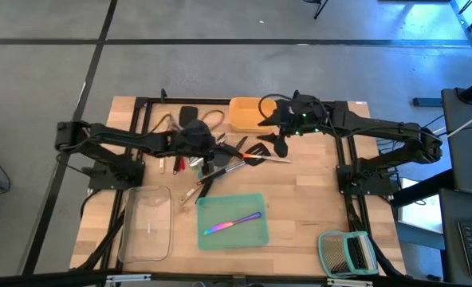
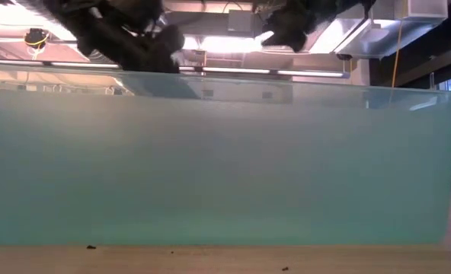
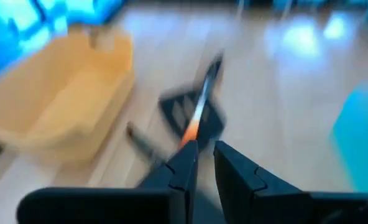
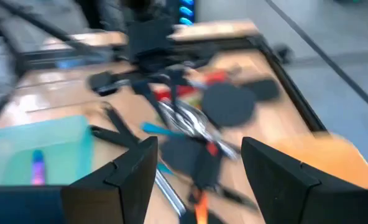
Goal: Pick & Place Kitchen Items
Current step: Put the black spatula into the transparent bin
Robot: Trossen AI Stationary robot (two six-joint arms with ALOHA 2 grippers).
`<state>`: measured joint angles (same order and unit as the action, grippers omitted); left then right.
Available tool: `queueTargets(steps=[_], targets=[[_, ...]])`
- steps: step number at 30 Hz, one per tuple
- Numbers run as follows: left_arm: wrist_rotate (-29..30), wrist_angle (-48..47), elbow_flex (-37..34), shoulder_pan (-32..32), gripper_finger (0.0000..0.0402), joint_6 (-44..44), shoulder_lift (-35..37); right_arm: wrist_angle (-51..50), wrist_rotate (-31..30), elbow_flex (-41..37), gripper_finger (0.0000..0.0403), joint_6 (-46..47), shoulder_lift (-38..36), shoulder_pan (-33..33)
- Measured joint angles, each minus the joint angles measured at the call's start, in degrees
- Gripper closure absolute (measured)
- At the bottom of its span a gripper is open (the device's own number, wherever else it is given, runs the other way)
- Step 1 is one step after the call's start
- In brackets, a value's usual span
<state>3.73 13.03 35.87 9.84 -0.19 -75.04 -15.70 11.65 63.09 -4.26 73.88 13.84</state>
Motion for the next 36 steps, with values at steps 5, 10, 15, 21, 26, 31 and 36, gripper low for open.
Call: queueTargets(steps=[5, 10, 15, 21, 26, 31, 36], targets=[[-13.0, 19.2, -7.4, 3.4, 0.0352, -5.4, 6.9, 13.7, 10.6, -1.4, 0.0169, -0.8, 2.8, 0.5], [-22.3, 24.9, -9.2, 7.1, 0.0354, -9.6, 13.3, 20.5, 9.3, -2.1, 0.0169, 4.4, 5.8, 0.8], [-22.3, 24.4, -9.2, 8.1, 0.0352, -12.9, 18.6, 22.5, 2.2, -2.1, 0.0169, 9.7, 8.6, 0.5], [-22.9, 15.2, -9.2, 8.2, 0.0351, -15.9, 23.8, 22.4, 1.9, -2.1, 0.0169, 11.3, 11.0, -0.6], [-23.8, 14.0, -9.1, 7.9, 0.0355, -18.2, 28.0, 22.4, 1.9, -2.1, 0.0169, 8.7, 12.6, -1.6], [-23.1, 12.5, -8.9, 7.5, 0.0355, -17.9, 30.5, 22.4, 1.9, -2.1, 0.0169, 5.3, 13.7, -2.2], [-21.5, -7.7, -9.2, 8.0, 0.0356, -12.7, 32.1, 22.5, -1.2, -2.1, 0.0169, 3.3, 15.3, -2.6]])
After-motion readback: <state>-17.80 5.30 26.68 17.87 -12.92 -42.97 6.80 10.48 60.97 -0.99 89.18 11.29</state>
